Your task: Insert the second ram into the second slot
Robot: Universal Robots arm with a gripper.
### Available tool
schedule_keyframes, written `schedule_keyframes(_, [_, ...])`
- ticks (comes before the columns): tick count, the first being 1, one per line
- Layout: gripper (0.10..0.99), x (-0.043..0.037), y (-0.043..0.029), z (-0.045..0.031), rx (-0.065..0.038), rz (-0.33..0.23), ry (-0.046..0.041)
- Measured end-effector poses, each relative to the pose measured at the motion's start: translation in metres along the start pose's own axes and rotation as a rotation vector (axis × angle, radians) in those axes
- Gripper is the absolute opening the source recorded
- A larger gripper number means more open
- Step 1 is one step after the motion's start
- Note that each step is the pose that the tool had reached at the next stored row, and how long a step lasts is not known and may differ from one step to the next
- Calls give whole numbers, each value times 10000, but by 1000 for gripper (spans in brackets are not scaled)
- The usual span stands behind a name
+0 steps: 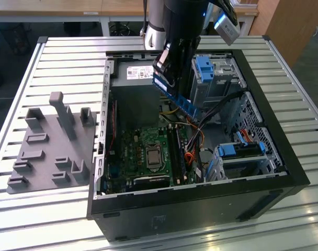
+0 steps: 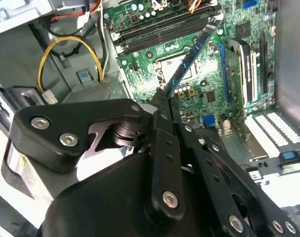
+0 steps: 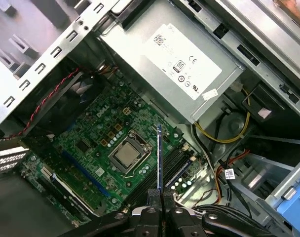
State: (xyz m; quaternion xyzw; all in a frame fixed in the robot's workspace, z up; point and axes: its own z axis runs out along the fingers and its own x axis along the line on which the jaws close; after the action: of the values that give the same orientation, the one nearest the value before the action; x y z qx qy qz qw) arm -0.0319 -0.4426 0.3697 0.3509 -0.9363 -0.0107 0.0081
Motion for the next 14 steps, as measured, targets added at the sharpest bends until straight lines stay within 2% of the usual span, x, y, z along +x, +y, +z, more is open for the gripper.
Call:
schedule_keyframes(9, [129, 0, 0, 4, -11, 1555, -41])
schedule_keyframes(14, [129, 0, 0, 8, -5, 2222, -70])
